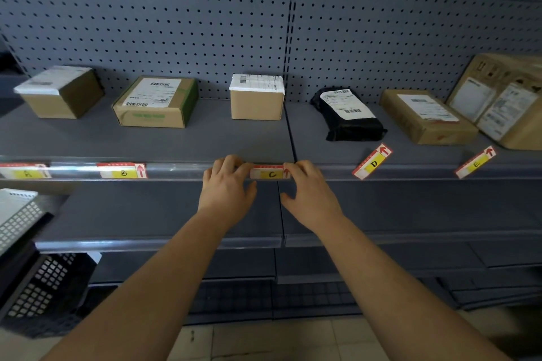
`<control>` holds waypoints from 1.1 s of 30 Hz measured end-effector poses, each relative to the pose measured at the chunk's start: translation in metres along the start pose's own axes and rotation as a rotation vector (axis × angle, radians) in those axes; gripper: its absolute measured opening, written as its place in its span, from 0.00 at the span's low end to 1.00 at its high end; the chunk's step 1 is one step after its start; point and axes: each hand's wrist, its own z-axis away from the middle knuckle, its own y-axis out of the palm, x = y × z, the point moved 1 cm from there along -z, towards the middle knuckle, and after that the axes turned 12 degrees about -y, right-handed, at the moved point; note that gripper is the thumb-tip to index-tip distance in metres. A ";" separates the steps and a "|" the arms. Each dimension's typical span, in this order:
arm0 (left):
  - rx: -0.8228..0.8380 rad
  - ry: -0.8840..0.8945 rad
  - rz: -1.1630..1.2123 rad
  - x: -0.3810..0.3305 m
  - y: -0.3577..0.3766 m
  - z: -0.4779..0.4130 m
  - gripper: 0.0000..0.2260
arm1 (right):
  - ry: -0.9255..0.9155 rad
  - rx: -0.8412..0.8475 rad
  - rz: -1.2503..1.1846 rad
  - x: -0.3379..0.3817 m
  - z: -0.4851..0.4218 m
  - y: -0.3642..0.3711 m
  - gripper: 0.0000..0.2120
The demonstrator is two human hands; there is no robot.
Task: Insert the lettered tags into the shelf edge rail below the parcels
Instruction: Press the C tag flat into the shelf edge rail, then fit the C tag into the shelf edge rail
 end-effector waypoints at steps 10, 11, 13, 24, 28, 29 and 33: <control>-0.025 0.035 -0.008 0.000 0.002 -0.005 0.14 | 0.012 -0.032 -0.039 -0.002 -0.004 0.003 0.25; -0.024 0.037 -0.006 0.000 0.002 -0.005 0.14 | 0.014 -0.030 -0.048 -0.002 -0.004 0.002 0.25; -0.025 0.035 0.004 0.001 0.001 -0.005 0.14 | 0.025 -0.039 -0.070 -0.002 -0.003 0.001 0.25; 0.044 0.131 0.111 0.000 -0.012 0.005 0.19 | 0.101 -0.130 -0.164 -0.007 0.019 -0.036 0.24; 0.095 0.155 0.177 -0.021 -0.010 0.019 0.19 | 0.142 -0.128 -0.096 -0.028 0.045 -0.060 0.23; 0.110 0.155 0.190 -0.028 -0.008 0.022 0.19 | 0.145 -0.121 -0.081 -0.034 0.050 -0.067 0.23; 0.130 0.155 0.199 -0.063 0.003 0.028 0.19 | 0.107 -0.093 -0.057 -0.061 0.065 -0.087 0.23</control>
